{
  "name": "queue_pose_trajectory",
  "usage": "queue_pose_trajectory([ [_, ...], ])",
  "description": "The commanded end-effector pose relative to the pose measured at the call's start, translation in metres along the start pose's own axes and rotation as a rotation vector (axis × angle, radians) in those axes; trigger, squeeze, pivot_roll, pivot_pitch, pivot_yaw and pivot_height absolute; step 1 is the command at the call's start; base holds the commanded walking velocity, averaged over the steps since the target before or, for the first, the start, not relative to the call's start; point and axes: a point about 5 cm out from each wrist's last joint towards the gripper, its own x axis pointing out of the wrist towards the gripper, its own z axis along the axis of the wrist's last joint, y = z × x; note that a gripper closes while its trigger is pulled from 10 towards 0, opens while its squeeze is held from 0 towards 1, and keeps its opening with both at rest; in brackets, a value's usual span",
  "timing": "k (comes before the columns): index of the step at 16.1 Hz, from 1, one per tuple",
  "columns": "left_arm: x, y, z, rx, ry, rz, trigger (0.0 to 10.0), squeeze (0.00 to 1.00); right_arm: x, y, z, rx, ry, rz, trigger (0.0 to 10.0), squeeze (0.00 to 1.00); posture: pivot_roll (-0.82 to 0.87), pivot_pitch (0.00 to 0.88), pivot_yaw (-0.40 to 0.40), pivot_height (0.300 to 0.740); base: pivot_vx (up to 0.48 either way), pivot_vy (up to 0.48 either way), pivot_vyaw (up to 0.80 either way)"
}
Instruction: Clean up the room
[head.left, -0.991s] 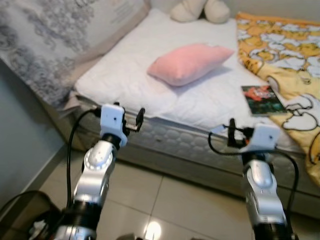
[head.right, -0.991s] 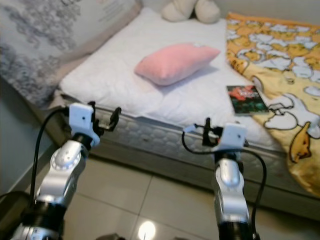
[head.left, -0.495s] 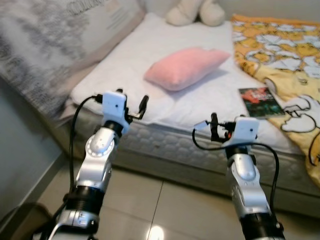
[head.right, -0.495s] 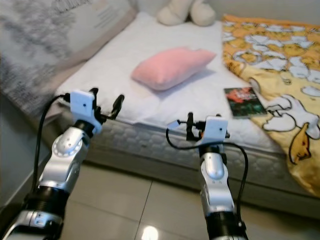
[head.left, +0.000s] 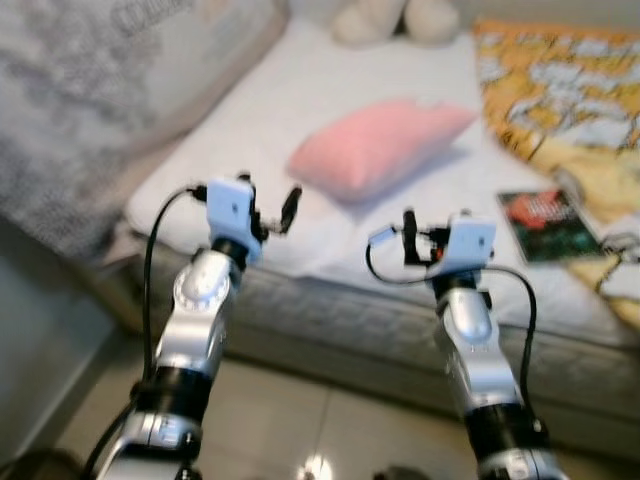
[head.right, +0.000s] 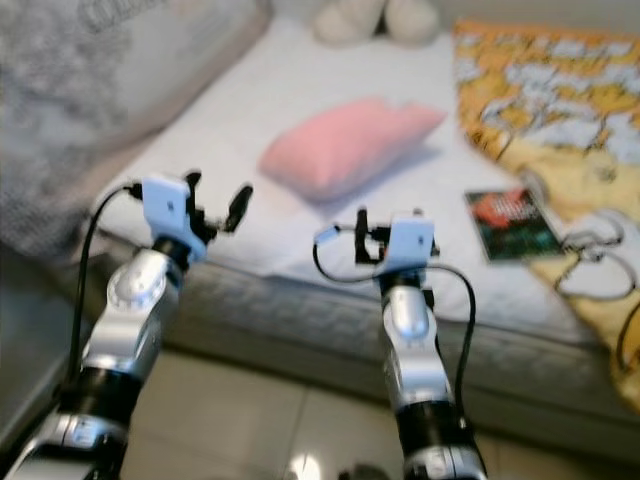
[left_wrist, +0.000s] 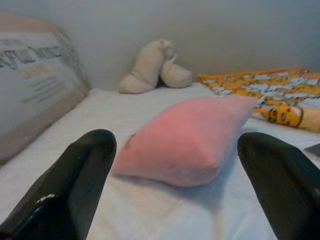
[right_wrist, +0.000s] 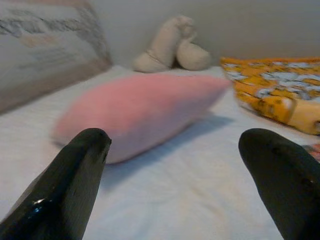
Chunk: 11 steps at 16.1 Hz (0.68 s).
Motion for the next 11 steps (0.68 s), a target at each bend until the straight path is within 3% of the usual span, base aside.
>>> queue_pose_trajectory([
  [1,-0.0002,0.0025,0.0036,0.014,-0.014,-0.011,10.0,0.0,0.0012,0.0022,0.0006,0.002,-0.005,0.005,10.0,0.0,-0.02,0.0,0.042,0.727,0.379,0.292,0.0],
  [5,-0.0006,0.0045,0.0026,0.024,-0.006,-0.019,10.0,0.0,0.0,0.006,-0.002,0.013,0.004,0.015,10.0,0.0,-0.01,0.0,0.045,0.727,0.409,0.25,0.0],
  [11,-0.0002,0.0052,0.0008,0.033,0.014,-0.038,10.0,0.0,0.0009,0.0041,-0.0031,0.01,0.008,0.01,10.0,0.0,-0.01,0.0,0.052,0.727,0.431,0.0,0.0],
])
